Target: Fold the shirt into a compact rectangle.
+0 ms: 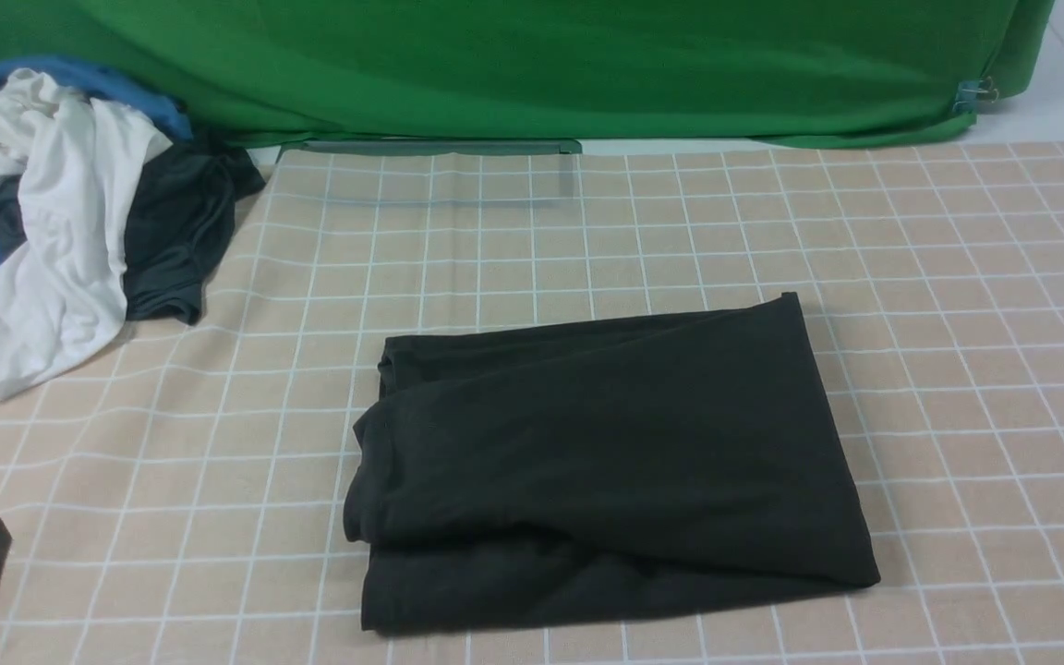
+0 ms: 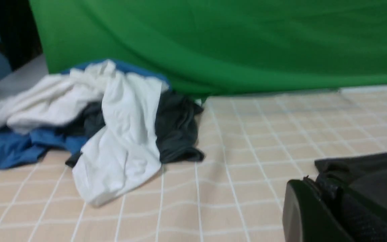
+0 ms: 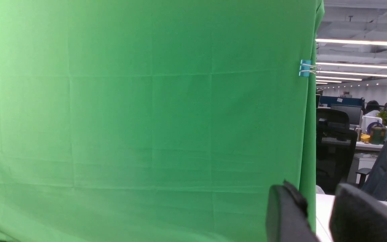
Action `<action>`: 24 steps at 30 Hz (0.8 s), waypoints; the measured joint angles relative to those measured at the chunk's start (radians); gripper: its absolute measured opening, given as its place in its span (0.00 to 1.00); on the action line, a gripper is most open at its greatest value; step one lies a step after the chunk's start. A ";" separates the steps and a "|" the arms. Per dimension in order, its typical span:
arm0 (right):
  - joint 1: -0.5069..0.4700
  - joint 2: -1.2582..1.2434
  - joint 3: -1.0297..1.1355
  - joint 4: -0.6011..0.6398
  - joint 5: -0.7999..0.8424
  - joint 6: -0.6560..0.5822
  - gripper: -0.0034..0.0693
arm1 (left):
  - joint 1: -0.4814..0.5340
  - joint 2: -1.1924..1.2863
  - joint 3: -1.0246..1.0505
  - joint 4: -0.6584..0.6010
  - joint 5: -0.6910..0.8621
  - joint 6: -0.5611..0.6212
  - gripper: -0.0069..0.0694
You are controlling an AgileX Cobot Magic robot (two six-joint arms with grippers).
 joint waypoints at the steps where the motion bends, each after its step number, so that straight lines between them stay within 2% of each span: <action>1: 0.000 0.000 0.000 0.000 0.000 0.000 0.38 | 0.000 -0.003 0.001 0.006 0.029 -0.001 0.12; 24: 0.000 0.000 0.000 0.000 -0.003 0.000 0.39 | 0.000 -0.005 0.004 0.022 0.043 -0.004 0.12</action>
